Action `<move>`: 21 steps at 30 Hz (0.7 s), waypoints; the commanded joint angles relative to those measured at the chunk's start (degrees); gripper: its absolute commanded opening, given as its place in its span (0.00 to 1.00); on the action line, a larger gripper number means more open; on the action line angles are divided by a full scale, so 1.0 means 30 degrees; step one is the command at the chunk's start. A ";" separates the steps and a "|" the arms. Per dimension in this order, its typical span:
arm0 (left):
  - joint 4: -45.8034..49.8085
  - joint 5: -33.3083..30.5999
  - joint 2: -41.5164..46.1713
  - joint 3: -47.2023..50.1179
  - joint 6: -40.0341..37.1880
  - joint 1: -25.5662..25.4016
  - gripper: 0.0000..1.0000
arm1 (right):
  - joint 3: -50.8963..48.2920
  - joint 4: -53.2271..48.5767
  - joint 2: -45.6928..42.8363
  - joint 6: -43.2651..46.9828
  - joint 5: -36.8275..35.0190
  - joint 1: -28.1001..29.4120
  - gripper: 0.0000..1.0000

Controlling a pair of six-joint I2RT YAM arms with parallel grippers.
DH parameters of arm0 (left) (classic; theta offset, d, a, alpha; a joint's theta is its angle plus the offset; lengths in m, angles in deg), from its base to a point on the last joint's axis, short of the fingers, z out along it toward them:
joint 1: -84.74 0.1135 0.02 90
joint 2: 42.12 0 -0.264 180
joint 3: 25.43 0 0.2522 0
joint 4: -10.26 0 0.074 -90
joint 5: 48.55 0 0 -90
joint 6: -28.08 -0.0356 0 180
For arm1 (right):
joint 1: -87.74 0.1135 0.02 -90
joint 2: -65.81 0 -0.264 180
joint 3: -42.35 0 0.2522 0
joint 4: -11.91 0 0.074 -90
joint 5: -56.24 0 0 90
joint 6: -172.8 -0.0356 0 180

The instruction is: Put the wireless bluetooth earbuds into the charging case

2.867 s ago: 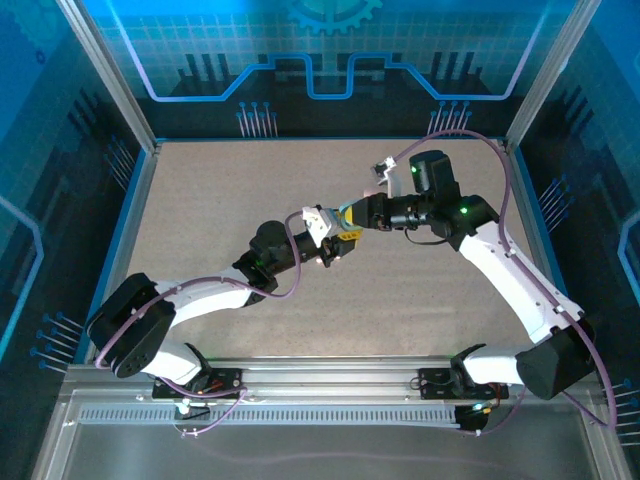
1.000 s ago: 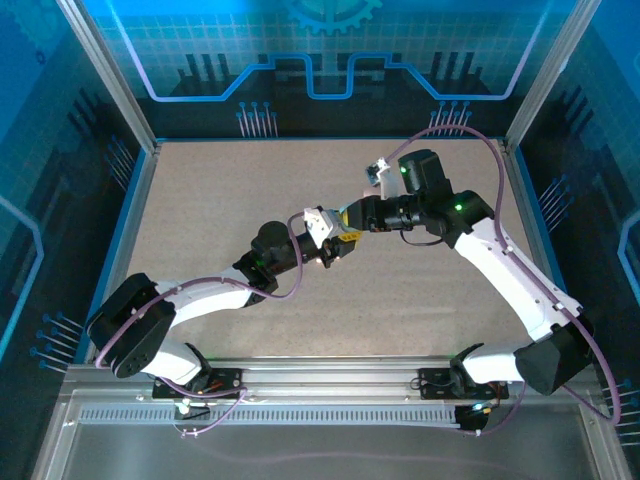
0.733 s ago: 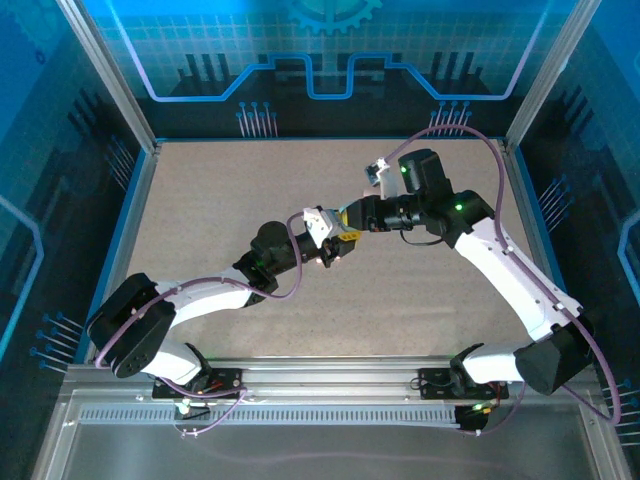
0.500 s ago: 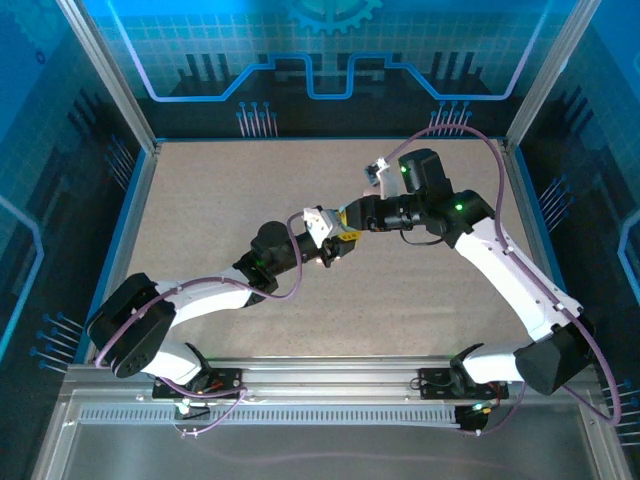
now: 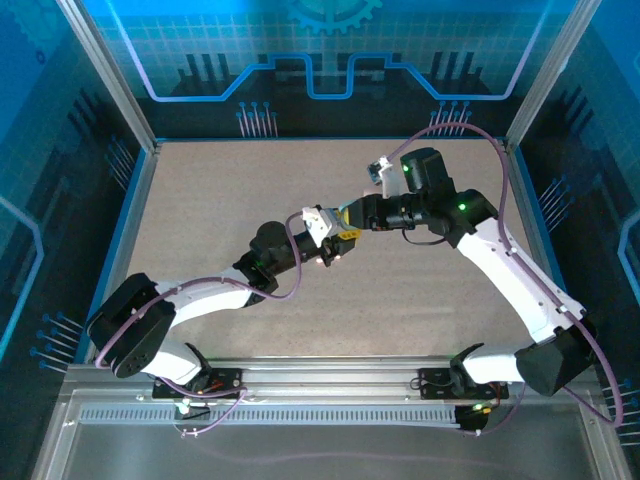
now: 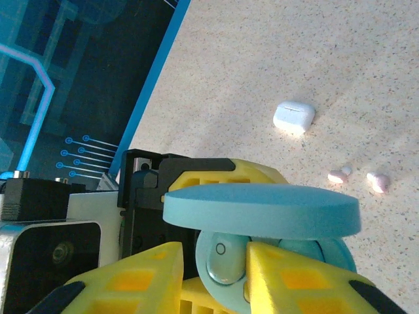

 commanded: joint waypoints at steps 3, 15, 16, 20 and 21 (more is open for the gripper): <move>-0.1063 -0.0219 0.0507 0.0154 -0.0002 -0.0120 0.30 | 0.0693 -0.0630 -0.0273 0.0391 0.0102 0.0080 0.29; -0.1286 -0.0410 0.0479 0.0379 0.0066 -0.0040 0.30 | 0.0521 0.0360 -0.2001 0.0415 -0.0320 0.0014 0.39; -0.1340 -0.0372 0.0482 0.0408 0.0100 -0.0016 0.30 | 0.0377 0.0620 -0.2312 0.0439 -0.0447 -0.0004 0.40; -0.1374 -0.0026 0.0546 0.0494 0.0239 0.0074 0.30 | -0.0558 0.1227 -0.4003 0.0428 -0.2861 -0.0338 0.42; -0.1385 0.0147 0.0588 0.0497 0.0250 0.0073 0.30 | -0.0874 0.1230 -0.4386 0.0224 -0.3607 -0.0550 0.43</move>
